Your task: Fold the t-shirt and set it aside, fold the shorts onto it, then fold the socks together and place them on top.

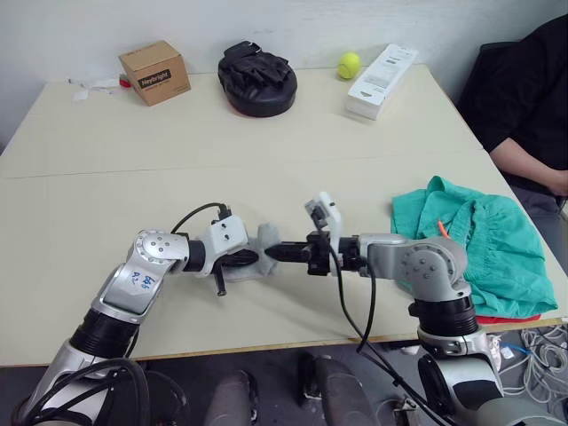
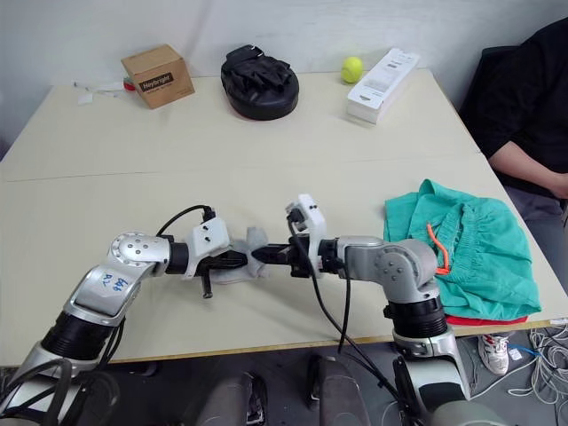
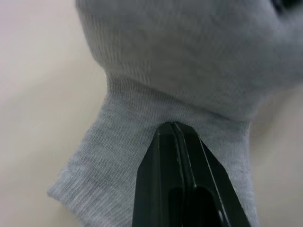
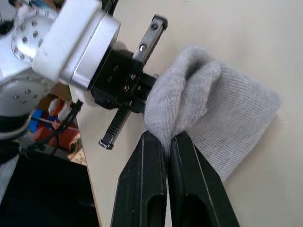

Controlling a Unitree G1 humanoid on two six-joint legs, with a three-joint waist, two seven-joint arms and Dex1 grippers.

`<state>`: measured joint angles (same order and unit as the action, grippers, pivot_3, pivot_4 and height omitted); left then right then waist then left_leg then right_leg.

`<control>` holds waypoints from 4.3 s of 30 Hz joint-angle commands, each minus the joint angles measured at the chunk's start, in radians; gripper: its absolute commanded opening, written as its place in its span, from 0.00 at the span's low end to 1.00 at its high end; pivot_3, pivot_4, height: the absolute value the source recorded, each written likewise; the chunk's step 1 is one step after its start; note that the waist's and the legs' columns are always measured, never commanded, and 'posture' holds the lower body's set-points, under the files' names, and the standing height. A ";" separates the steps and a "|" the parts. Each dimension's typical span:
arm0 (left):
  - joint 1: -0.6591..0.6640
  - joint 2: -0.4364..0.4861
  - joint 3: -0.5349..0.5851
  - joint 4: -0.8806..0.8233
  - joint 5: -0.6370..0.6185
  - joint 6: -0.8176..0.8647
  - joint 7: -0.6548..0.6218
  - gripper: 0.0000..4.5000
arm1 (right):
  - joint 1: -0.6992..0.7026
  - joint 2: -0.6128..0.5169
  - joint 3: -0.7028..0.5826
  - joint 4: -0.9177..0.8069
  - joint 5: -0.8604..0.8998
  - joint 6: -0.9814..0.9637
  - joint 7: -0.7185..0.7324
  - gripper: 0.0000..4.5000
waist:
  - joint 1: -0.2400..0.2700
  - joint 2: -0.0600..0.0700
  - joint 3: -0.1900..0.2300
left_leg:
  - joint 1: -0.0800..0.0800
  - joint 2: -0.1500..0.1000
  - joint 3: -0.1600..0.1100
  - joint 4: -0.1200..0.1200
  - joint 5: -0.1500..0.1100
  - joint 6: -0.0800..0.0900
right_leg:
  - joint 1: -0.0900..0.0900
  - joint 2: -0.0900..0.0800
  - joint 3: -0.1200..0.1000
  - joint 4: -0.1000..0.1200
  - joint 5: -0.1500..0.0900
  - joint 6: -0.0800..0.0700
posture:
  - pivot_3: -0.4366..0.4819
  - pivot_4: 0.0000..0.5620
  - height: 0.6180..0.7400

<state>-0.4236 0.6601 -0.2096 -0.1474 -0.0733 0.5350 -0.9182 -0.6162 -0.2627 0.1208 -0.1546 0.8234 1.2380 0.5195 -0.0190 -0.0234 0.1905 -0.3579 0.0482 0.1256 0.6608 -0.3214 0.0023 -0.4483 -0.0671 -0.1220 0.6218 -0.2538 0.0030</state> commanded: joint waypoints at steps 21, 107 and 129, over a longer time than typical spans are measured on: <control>0.080 0.007 0.142 -0.015 -0.083 0.113 0.102 0.00 | -0.165 0.110 0.210 0.231 -0.276 -0.260 0.213 0.25 | -0.014 0.000 0.000 | 0.002 0.001 0.000 -0.004 0.001 -0.002 | -0.001 0.000 0.000 0.000 0.000 -0.001 | 0.48 0.27 1.00; 0.227 0.144 0.166 -0.128 -0.141 0.086 0.153 0.00 | -0.152 -0.017 0.133 0.321 -0.606 -0.573 0.418 0.04 | -0.011 -0.002 0.000 | -0.005 -0.001 0.003 -0.003 0.008 -0.011 | -0.012 -0.004 -0.001 0.008 0.002 -0.005 | 0.48 0.27 1.00; 0.272 0.139 0.184 -0.153 -0.138 0.082 0.173 0.00 | -0.271 0.314 0.031 0.665 -0.424 -0.219 0.293 1.00 | -0.021 -0.002 -0.001 | -0.003 -0.001 0.004 -0.004 0.006 -0.006 | -0.011 -0.004 0.000 0.008 0.002 -0.006 | 0.48 0.27 1.00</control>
<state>-0.1806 0.7955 -0.0096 -0.3089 -0.2277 0.5913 -0.7492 -0.8906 0.0172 0.1212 0.4794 0.3968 1.0166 0.8150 -0.0399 -0.0250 0.1896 -0.3607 0.0470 0.1296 0.6564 -0.3154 -0.0041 -0.4594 -0.0710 -0.1221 0.6297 -0.2519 -0.0026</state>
